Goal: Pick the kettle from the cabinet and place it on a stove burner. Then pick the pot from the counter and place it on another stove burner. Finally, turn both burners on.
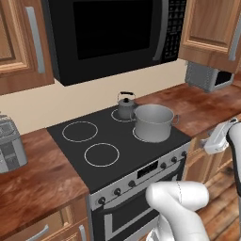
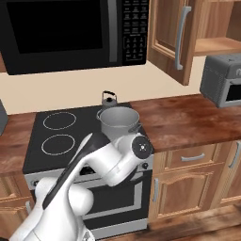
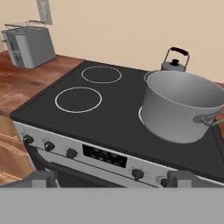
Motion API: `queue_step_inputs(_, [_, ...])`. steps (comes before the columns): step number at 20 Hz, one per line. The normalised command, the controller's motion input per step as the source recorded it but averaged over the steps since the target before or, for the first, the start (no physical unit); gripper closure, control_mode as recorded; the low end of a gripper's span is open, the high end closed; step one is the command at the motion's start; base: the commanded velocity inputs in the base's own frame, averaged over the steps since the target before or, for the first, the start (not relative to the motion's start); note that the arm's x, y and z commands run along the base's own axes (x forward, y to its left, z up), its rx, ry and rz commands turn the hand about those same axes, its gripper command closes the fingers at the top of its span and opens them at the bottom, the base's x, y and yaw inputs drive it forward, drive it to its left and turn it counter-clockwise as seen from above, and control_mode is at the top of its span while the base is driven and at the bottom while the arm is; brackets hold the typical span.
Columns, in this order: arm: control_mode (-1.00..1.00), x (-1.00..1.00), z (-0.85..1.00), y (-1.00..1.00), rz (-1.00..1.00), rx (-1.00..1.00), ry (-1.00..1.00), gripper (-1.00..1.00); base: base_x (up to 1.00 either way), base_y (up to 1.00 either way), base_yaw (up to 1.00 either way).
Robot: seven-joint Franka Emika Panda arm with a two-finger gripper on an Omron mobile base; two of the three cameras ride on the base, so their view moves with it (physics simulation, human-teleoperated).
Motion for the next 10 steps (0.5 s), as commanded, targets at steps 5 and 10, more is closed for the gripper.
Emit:
queue_step_inputs(5, [-1.00,0.13,-0.30,-0.06,0.03,0.00,-0.05,-1.00,0.00,0.00,0.00])
queue_step_inputs(10, [-1.00,0.12,-0.24,-0.06,0.05,0.00,-0.07,-1.00,0.00,0.00,0.00])
